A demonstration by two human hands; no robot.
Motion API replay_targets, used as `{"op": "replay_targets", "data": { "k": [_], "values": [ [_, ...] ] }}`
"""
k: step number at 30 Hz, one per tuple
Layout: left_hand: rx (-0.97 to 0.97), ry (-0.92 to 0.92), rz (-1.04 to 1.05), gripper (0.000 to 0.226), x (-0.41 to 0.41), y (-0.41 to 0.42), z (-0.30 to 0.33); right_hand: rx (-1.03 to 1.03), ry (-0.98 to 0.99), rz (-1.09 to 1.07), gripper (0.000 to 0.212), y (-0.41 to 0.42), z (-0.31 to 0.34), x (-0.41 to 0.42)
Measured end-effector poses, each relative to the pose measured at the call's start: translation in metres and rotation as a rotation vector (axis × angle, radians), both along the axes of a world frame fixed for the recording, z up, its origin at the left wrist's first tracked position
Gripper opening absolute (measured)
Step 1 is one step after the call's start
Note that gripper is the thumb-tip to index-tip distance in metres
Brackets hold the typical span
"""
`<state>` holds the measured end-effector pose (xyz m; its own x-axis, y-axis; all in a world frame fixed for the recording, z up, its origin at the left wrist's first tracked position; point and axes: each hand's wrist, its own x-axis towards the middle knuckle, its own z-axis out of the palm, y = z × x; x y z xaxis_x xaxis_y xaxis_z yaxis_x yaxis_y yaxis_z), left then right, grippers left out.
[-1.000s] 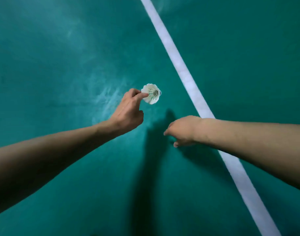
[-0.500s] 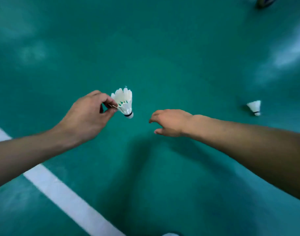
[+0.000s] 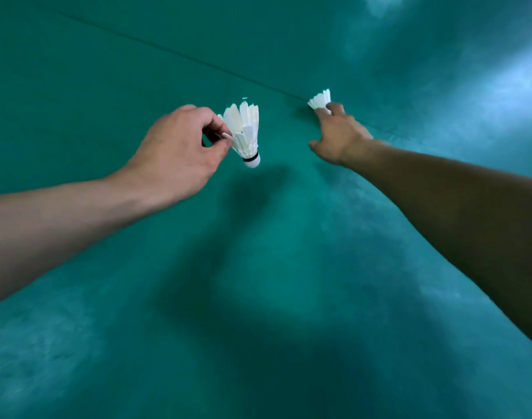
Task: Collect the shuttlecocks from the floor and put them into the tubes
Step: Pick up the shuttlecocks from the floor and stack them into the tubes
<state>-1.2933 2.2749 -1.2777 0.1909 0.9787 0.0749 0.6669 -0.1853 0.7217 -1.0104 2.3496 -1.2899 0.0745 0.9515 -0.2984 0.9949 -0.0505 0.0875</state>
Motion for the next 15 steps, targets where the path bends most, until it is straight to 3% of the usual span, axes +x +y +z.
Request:
{"op": "replay_targets", "data": {
  "k": [4, 7, 15],
  "values": [
    [0.000, 0.001, -0.030, 0.004, 0.040, 0.022, -0.009, 0.112, 0.144, -0.277, 0.069, 0.035, -0.009, 0.041],
    [-0.013, 0.004, -0.064, 0.004, 0.060, 0.031, -0.017, 0.129, 0.294, -0.396, 0.084, 0.049, -0.025, 0.054],
    [-0.053, 0.006, 0.024, 0.005, 0.056, 0.062, -0.030, 0.178, 0.445, -0.425, 0.093, 0.105, -0.051, 0.042]
  ]
}}
